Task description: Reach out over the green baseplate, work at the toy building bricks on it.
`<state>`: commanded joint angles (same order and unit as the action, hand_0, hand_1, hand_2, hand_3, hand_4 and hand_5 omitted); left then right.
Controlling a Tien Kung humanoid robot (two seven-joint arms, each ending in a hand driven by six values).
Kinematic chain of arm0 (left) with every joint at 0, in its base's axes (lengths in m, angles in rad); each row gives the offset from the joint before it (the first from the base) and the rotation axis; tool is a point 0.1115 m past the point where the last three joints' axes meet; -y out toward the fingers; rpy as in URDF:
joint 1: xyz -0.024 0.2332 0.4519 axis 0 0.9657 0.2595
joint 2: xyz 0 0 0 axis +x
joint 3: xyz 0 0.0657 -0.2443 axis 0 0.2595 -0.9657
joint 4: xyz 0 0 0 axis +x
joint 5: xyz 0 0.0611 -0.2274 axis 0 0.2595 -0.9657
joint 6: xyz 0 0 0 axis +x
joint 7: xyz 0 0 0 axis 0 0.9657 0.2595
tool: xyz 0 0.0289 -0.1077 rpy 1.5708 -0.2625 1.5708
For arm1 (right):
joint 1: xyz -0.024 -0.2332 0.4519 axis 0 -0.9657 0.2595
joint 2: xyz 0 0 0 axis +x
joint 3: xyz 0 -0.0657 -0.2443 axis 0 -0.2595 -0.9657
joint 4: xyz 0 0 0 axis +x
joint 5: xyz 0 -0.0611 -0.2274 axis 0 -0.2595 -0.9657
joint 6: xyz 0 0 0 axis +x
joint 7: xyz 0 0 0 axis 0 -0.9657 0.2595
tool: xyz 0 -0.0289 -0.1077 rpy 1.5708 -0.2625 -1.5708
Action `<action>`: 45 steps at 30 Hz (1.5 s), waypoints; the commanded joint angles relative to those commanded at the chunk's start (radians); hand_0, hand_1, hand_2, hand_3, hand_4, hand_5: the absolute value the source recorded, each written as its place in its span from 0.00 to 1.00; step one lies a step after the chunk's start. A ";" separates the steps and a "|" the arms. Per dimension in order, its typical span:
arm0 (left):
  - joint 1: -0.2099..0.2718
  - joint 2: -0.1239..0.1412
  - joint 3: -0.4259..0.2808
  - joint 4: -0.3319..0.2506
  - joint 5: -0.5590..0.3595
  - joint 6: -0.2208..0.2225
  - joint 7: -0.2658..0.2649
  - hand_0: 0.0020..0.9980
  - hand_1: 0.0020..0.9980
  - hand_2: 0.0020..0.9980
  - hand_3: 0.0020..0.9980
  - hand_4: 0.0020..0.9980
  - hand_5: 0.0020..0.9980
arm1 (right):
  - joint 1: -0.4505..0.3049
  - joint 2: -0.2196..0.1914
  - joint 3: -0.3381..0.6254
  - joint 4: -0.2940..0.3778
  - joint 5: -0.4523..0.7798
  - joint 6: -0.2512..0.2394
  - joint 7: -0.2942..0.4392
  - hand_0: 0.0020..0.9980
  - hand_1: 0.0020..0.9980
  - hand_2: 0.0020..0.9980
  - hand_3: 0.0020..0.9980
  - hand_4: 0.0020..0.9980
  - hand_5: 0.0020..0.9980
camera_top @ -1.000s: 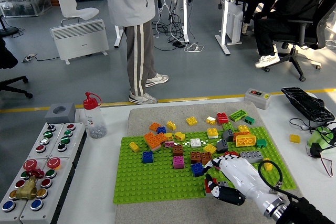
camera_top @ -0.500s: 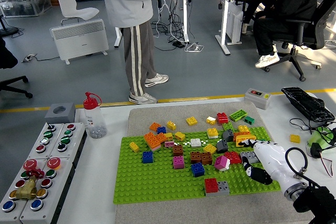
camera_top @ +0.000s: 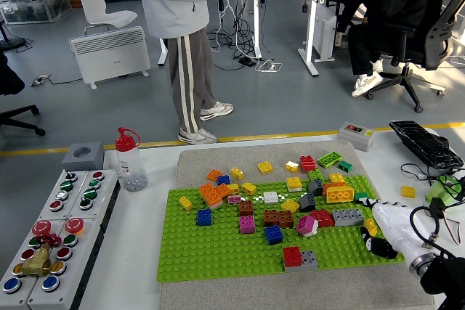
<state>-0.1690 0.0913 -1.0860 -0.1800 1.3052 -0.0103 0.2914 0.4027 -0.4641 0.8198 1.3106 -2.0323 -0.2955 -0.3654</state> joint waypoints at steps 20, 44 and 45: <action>0.006 -0.006 -0.002 0.000 0.002 0.000 -0.001 0.68 0.69 0.66 0.61 0.35 1.00 | 0.012 -0.009 -0.012 -0.047 -0.028 0.040 0.008 0.82 0.80 0.83 0.84 0.58 0.12; 0.003 -0.007 -0.003 0.000 0.002 0.001 -0.004 0.68 0.69 0.66 0.61 0.35 1.00 | 0.054 -0.018 -0.042 -0.107 -0.005 0.047 0.032 0.81 0.79 0.81 0.81 0.56 0.14; 0.003 -0.007 -0.003 0.000 0.001 0.001 -0.004 0.68 0.69 0.66 0.61 0.35 1.00 | 0.055 -0.018 -0.043 -0.109 -0.005 0.047 0.032 0.80 0.78 0.80 0.77 0.56 0.14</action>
<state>-0.1661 0.0848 -1.0890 -0.1800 1.3064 -0.0092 0.2876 0.4579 -0.4818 0.7764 1.2019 -2.0375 -0.2482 -0.3336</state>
